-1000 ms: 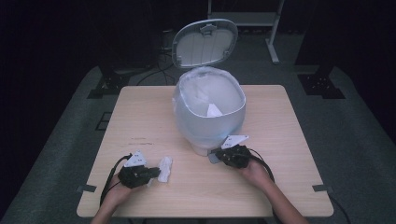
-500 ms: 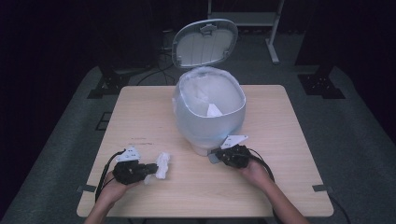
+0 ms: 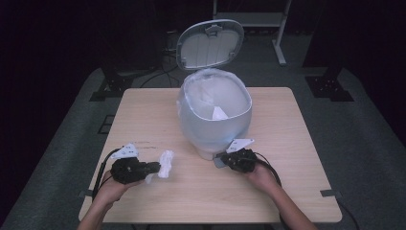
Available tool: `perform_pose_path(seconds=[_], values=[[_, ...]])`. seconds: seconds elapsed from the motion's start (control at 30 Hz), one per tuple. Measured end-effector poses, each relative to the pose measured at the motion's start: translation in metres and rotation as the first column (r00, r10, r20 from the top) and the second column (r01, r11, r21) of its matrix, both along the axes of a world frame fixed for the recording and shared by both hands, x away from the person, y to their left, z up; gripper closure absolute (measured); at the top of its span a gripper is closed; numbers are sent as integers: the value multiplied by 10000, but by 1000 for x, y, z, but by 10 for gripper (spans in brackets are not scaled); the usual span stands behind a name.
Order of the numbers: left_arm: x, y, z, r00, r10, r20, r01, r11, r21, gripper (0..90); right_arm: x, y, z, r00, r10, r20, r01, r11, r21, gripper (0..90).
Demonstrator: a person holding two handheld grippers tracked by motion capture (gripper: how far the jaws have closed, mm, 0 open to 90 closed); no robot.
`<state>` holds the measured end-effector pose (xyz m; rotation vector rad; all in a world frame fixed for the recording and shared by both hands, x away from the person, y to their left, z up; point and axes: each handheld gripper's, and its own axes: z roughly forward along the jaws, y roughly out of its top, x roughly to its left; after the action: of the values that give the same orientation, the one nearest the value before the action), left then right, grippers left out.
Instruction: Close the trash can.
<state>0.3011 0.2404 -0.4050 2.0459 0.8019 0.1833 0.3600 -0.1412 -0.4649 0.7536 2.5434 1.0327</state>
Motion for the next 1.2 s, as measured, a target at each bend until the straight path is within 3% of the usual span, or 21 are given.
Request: perform_pose_path(seconds=[0.67,1.2], values=[[1,-4,50,9989,-414,240,418,9990,-163,826,0,-1,0,10000,-24,-41,25,10000,60,840],[8,-18,96,9936,-847,751,873,9957,-313,826,1,-1,0,10000,-12,-25,12,10000,75,840]])
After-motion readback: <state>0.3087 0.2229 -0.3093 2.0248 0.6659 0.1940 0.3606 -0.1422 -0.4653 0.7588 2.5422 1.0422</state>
